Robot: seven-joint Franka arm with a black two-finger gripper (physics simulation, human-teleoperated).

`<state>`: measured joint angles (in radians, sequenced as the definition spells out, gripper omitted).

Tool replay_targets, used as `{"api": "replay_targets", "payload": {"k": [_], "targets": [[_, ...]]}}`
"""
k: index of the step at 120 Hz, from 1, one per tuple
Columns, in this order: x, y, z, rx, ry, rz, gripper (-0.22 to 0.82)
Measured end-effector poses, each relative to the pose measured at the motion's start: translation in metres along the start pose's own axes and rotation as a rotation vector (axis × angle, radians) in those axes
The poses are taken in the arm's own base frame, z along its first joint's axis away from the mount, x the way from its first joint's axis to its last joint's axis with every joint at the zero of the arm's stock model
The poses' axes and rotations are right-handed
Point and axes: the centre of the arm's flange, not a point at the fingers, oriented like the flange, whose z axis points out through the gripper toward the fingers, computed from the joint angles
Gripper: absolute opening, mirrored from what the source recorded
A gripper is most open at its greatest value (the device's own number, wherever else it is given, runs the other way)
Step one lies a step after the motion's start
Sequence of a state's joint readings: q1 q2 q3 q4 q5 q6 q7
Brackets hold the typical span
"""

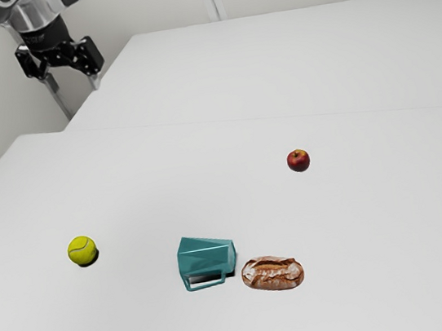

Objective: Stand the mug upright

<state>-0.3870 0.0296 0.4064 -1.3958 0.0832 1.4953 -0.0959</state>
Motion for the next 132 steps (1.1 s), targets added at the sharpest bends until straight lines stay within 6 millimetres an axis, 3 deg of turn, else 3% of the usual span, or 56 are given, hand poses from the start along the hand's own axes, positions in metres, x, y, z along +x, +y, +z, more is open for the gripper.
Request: {"api": "replay_targets", "payload": {"k": [18, 25, 33, 49, 57, 62, 70, 79, 102, 132], "targets": [[-0.009, 0.006, -0.001, -0.084, -0.041, 0.009, 0.58], [-0.013, 0.009, 0.010, -0.113, -0.075, 0.011, 0.58], [-0.017, 0.017, 0.048, -0.187, -0.169, 0.011, 0.58], [-0.032, 0.038, 0.147, -0.411, -0.328, -0.002, 0.59], [-0.053, 0.042, 0.182, -0.522, -0.363, -0.009, 0.59], [-0.075, 0.023, 0.201, -0.591, -0.365, -0.047, 0.59], [-0.103, -0.055, 0.234, -0.674, -0.320, -0.208, 0.59], [-0.123, -0.083, 0.261, -0.710, -0.287, -0.266, 0.59], [-0.154, -0.082, 0.323, -0.802, -0.236, -0.293, 0.59], [-0.174, -0.064, 0.358, -1.022, -0.080, -0.379, 0.59]]}}
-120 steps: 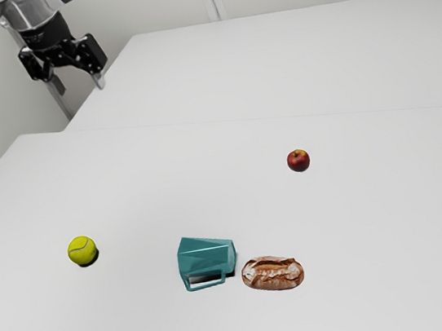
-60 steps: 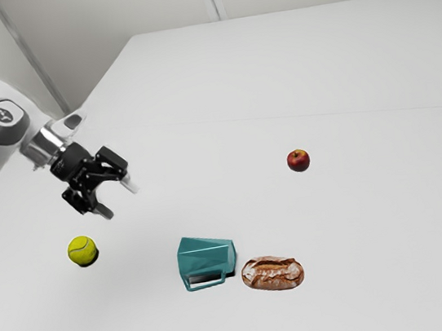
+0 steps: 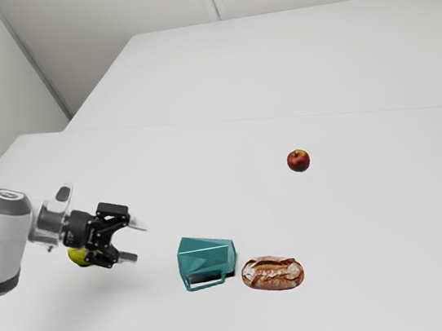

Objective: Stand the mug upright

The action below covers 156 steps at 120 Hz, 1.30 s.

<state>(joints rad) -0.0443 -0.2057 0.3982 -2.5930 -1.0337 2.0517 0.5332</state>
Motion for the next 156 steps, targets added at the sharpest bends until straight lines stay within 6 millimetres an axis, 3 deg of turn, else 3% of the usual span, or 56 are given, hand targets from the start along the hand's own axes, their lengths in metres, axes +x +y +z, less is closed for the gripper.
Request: {"api": "replay_targets", "payload": {"k": [40, 88, 156], "targets": [[-0.011, -0.014, 0.041, -0.088, 0.045, 0.055, 0.59], [-0.022, 0.002, 0.074, -0.091, 0.012, 0.199, 0.59], [-0.031, 0.015, 0.099, -0.092, 0.012, 0.281, 0.59]]}}
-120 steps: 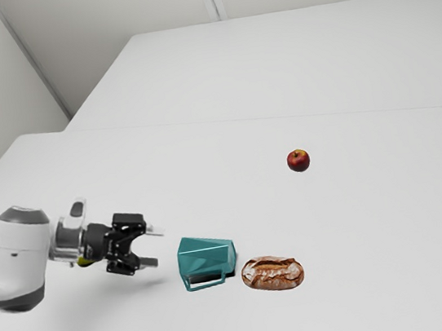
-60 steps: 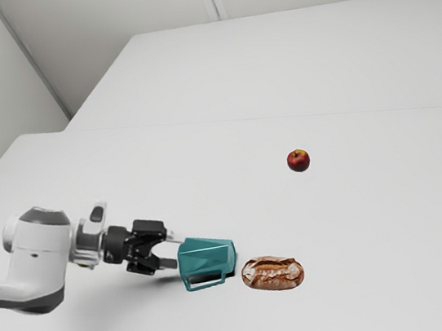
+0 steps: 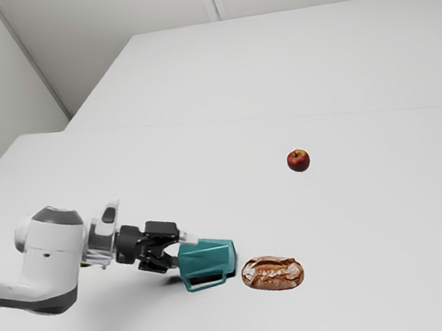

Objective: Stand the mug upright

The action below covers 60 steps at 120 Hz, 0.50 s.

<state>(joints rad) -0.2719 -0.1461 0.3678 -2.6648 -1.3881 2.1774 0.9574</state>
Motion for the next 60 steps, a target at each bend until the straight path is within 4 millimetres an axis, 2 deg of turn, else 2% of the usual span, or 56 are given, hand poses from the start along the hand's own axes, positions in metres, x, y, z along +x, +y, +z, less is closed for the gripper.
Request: {"api": "replay_targets", "payload": {"k": [12, 28, 37, 48, 60], "targets": [[-0.0002, 0.0011, 0.0017, 0.001, 0.001, 0.007, 0.48], [-0.0004, 0.0010, 0.0035, 0.003, 0.007, 0.008, 0.18], [-0.0003, 0.0004, 0.0040, 0.002, 0.012, 0.006, 0.06], [0.0009, 0.0016, 0.0038, -0.001, 0.022, 0.006, -0.04], [0.0019, 0.0052, 0.0049, -0.012, 0.034, 0.004, -0.10]]}}
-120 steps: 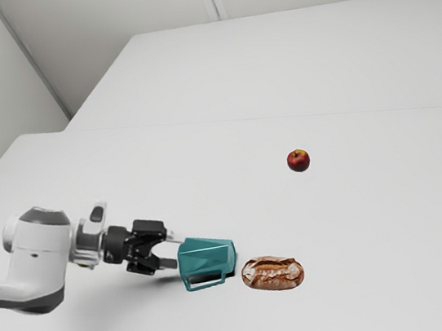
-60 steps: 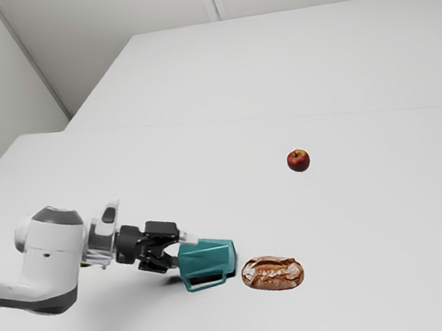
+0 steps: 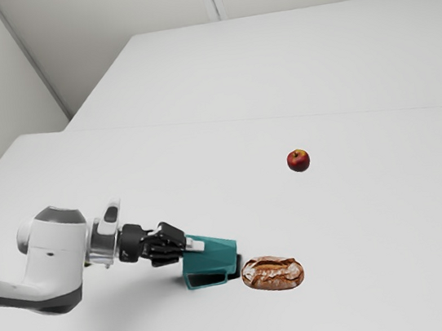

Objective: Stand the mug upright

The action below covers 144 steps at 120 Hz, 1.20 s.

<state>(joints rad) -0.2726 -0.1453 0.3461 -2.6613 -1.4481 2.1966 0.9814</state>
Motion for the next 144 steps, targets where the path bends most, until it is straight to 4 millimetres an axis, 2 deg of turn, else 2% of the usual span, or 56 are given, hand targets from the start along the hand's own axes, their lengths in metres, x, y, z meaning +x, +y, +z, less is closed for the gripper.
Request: {"api": "replay_targets", "payload": {"k": [33, 48, 61, 74, 81, 85, 97, 109, 144], "targets": [[0.006, 0.016, 0.005, -0.015, 0.026, 0.022, -0.15], [0.020, 0.037, -0.001, -0.020, 0.049, 0.081, -0.15], [0.055, 0.070, -0.017, 0.043, 0.038, 0.237, -0.15], [0.098, 0.114, -0.037, 0.226, -0.060, 0.491, -0.15], [0.117, 0.141, -0.034, 0.353, -0.146, 0.628, -0.15], [0.128, 0.150, -0.028, 0.413, -0.194, 0.673, -0.15], [0.157, 0.154, 0.000, 0.583, -0.347, 0.733, -0.15], [0.159, 0.145, 0.021, 0.686, -0.459, 0.708, -0.16], [0.155, 0.111, 0.031, 0.809, -0.499, 0.496, -0.16]]}}
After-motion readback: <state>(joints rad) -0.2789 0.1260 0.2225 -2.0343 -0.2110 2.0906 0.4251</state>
